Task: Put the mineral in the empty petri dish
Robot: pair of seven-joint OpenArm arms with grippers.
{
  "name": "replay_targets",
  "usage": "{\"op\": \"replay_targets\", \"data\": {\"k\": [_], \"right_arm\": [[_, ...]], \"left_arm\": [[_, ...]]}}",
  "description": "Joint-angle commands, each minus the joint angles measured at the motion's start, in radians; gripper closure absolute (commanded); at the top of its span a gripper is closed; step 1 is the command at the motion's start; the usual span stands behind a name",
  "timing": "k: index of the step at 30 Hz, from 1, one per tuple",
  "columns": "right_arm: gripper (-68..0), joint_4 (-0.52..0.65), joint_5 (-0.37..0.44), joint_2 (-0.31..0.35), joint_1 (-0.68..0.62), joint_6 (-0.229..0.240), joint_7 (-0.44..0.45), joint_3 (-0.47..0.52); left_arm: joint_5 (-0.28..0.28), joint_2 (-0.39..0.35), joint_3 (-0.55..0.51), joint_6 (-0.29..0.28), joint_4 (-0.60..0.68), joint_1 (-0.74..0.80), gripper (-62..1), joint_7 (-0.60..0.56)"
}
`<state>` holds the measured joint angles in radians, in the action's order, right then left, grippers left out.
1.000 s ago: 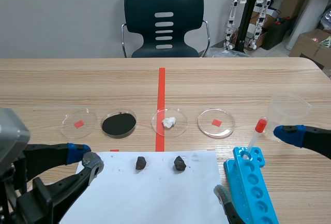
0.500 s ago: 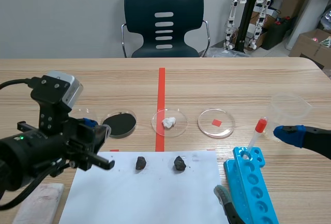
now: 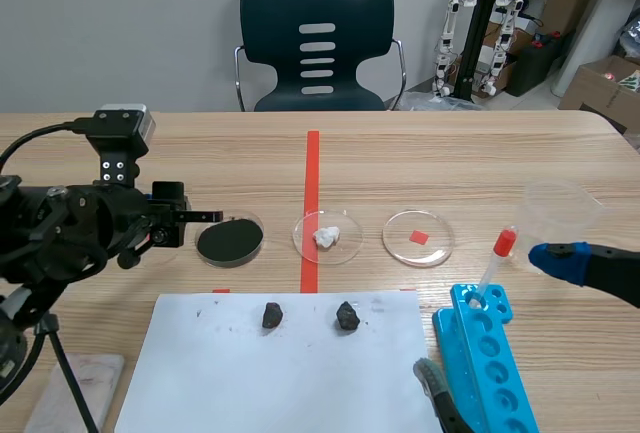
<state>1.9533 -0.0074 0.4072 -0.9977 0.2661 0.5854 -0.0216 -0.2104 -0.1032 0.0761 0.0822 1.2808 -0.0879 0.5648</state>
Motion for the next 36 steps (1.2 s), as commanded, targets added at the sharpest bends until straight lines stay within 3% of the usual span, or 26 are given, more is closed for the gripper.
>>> {"op": "replay_targets", "data": {"k": [1,13,19,36], "right_arm": [[-67.9,0.022,0.012,0.000,0.003,-0.005,0.016,0.005],[-67.9,0.022,0.012,0.000,0.003,-0.005,0.015,0.005],[-67.9,0.022,0.012,0.000,0.003,-0.005,0.015,0.005],[-67.9,0.022,0.012,0.000,0.003,-0.005,0.016,0.005]], "left_arm": [[0.010,0.006,-0.002,0.002,0.002,-0.027,-11.3,-0.017],[0.019,0.023,-0.003,0.076,-0.228,-0.180,-11.3,-0.023],[0.020,0.022,-0.012,0.196,-0.324,-0.238,-11.3,-0.026],[0.021,0.022,-0.021,0.220,-0.426,-0.290,-11.3,-0.051]]}}
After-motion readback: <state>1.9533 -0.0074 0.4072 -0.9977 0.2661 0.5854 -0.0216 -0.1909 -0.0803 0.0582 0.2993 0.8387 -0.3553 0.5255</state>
